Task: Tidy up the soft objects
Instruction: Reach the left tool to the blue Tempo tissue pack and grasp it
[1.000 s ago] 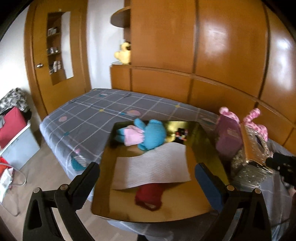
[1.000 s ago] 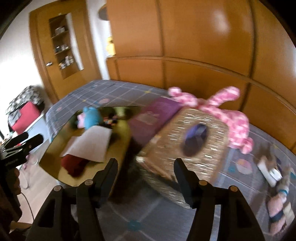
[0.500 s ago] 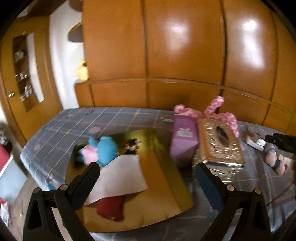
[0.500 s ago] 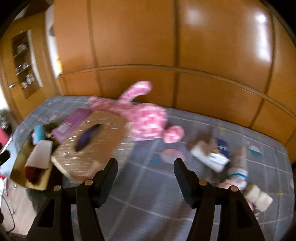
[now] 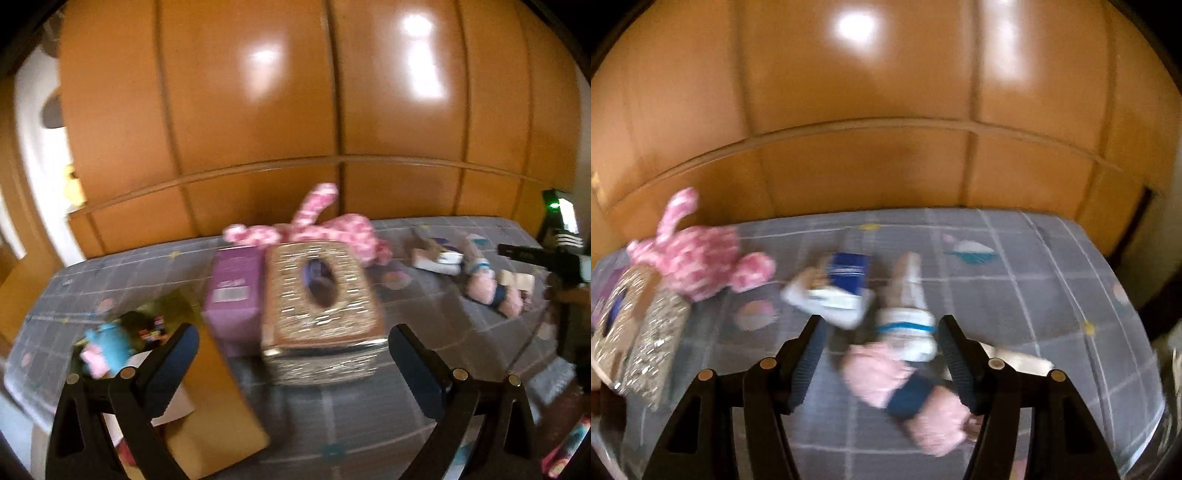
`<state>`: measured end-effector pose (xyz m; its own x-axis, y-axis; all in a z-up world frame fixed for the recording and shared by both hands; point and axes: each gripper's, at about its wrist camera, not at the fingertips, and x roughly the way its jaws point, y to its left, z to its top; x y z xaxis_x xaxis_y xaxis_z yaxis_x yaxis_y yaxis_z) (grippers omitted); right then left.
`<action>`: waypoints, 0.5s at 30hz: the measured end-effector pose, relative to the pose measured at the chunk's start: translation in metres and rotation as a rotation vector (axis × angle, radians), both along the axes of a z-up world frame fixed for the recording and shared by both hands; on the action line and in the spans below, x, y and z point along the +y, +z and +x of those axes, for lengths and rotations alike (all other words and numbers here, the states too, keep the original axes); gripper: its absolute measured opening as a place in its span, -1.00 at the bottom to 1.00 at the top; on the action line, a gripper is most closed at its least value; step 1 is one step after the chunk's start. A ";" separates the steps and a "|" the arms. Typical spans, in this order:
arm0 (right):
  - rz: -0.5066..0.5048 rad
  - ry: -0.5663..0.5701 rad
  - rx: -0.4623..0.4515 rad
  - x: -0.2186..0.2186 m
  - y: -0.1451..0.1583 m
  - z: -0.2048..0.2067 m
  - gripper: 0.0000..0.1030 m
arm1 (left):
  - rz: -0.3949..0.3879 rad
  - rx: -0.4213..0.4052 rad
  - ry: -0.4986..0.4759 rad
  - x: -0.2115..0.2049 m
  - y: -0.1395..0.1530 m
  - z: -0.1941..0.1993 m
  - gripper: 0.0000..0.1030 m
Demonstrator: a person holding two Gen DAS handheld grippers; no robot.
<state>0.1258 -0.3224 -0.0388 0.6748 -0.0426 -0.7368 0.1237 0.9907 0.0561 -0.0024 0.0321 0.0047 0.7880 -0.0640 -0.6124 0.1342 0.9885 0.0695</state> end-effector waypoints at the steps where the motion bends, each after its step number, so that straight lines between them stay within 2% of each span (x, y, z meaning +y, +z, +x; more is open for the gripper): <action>1: 0.023 -0.034 0.008 -0.009 -0.004 0.000 0.23 | -0.002 0.006 -0.027 -0.010 0.001 0.004 0.99; 4: 0.132 -0.127 -0.020 -0.036 -0.003 -0.002 0.23 | -0.011 -0.006 -0.087 -0.035 0.002 0.010 0.99; 6: 0.154 -0.162 -0.033 -0.044 -0.002 -0.004 0.23 | -0.032 -0.006 -0.151 -0.051 0.000 0.016 0.99; 9: 0.210 -0.208 -0.034 -0.057 -0.004 -0.007 0.23 | -0.036 0.054 -0.226 -0.077 -0.009 0.027 0.99; 15: 0.284 -0.260 -0.006 -0.072 -0.012 -0.008 0.23 | -0.042 0.163 -0.297 -0.120 -0.030 0.045 0.99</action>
<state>0.1174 -0.3943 -0.0504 0.6726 -0.0074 -0.7400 0.3679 0.8710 0.3256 0.0430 -0.0879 -0.0249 0.6235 -0.3033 -0.7206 0.4225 0.9062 -0.0159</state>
